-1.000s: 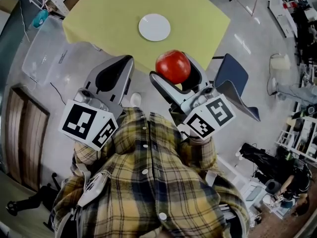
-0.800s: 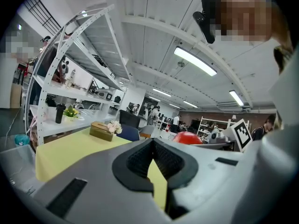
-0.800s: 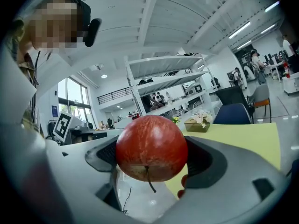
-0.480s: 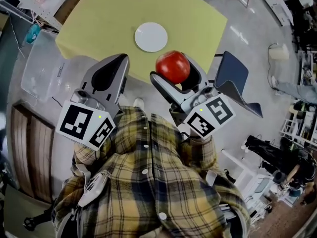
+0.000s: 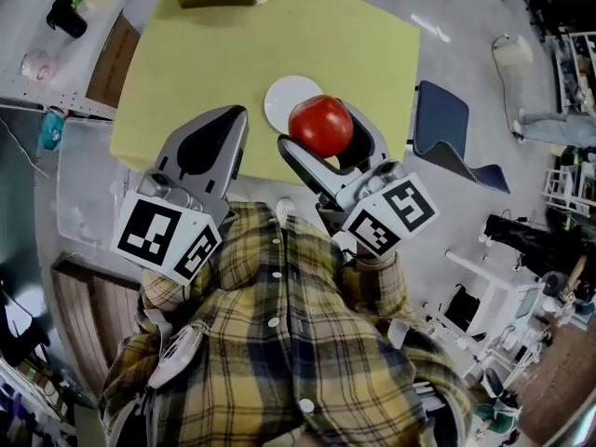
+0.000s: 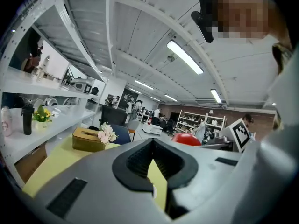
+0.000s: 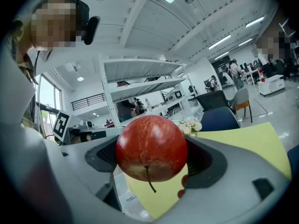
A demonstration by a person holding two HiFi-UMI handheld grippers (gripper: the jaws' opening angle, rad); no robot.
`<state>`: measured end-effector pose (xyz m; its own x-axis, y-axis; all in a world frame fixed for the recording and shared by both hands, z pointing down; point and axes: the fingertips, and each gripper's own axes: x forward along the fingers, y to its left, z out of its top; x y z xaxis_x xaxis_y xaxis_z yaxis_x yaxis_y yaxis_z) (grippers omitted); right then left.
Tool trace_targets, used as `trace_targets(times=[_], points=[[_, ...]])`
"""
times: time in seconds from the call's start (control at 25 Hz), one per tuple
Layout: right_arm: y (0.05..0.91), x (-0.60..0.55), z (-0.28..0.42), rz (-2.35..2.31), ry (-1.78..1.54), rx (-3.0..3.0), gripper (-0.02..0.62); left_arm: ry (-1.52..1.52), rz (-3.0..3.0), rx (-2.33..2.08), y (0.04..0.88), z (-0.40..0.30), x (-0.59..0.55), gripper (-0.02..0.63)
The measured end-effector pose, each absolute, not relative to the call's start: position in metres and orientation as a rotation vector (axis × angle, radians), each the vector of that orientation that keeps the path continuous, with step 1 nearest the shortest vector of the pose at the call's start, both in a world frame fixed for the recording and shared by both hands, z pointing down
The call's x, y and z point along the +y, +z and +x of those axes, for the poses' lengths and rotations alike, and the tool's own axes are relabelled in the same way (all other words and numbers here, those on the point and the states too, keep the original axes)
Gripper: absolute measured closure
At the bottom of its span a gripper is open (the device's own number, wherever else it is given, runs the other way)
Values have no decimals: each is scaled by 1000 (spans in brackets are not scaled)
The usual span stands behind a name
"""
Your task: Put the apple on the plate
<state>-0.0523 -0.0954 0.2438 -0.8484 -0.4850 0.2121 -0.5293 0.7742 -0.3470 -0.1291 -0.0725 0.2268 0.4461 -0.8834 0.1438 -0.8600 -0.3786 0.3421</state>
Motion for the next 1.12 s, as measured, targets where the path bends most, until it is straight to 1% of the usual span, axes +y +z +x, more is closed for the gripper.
trace_targets(times=[0.16,0.56,0.8,1.12], points=[[244,-116,-78,928,622,-2827,206,-67,2389,-1376,228,-152,-97,600],[275,-145,-102,1130,701,-2705,206,20,2437,-1149,258,-177,-134,600],[278,-156,-87,1191,723,-2659,206,47,2448,-1068,260,-159,-146,600],[284,-171,-66,1197,746,-2625,206,62,2431,-1067,265,-143,-163,600]])
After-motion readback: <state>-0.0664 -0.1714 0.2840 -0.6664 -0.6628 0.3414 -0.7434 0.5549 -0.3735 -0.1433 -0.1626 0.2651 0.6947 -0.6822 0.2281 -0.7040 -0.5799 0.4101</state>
